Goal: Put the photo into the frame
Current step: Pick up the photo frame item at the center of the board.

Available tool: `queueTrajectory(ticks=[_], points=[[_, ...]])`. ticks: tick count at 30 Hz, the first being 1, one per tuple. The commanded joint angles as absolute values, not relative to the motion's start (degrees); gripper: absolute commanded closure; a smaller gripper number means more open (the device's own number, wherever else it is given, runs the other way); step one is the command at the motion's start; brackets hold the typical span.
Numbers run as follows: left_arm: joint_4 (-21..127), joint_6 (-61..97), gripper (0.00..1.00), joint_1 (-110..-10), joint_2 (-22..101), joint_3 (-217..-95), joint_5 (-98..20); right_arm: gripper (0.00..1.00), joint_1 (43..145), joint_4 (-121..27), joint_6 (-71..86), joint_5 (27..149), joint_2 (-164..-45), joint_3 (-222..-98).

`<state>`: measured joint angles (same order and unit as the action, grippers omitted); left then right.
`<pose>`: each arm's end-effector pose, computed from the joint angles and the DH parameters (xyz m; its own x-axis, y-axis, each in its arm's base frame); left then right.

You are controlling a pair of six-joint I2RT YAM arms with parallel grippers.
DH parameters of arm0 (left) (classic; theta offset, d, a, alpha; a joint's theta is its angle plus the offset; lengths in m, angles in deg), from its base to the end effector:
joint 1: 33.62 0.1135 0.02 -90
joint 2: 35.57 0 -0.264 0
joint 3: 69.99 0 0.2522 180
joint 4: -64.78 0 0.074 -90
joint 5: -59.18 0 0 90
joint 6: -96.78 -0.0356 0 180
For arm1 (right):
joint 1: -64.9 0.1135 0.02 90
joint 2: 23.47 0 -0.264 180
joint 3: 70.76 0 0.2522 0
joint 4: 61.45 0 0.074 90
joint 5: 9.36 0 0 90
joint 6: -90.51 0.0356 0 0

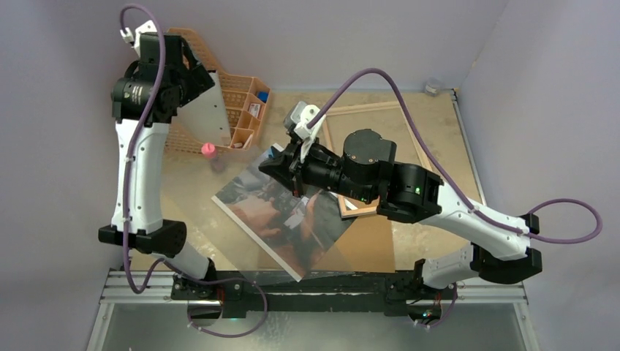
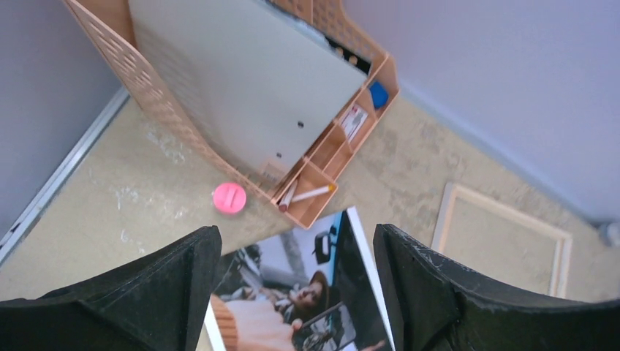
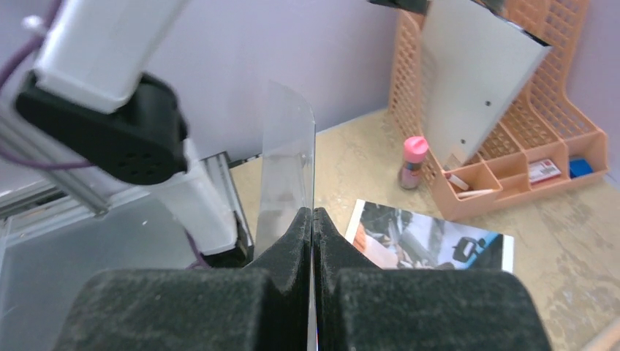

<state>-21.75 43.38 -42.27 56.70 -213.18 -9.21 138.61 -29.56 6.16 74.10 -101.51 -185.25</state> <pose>0.2753 -0.0286 0.5107 -0.3690 -0.5046 -0.7805 -0.4686 0.8263 -0.3126 0.0816 0.2649 0.5303 -0.0686 0.1141 -0.9911 -0.9195 0.3783 0.1072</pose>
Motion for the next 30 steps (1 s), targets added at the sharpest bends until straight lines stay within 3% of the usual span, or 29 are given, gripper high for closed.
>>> queueTrajectory(ticks=[1,12,22,30], points=[[-13.1,44.5,0.2,-41.8,50.6,-212.3,-2.5,1.0,136.8,-32.6,8.3,67.8,-101.1,-187.7],[-4.2,42.3,0.18,-41.8,42.2,-202.6,-7.6,1.0,124.0,-32.8,8.6,61.1,-104.4,-189.2],[17.3,44.0,0.18,-41.8,37.3,-177.7,-42.6,1.0,116.6,-33.7,7.8,58.5,-105.8,-193.8],[31.5,45.4,0.17,-41.9,40.3,-170.2,-52.7,1.0,112.8,-37.6,3.7,59.7,-109.8,-201.3]])
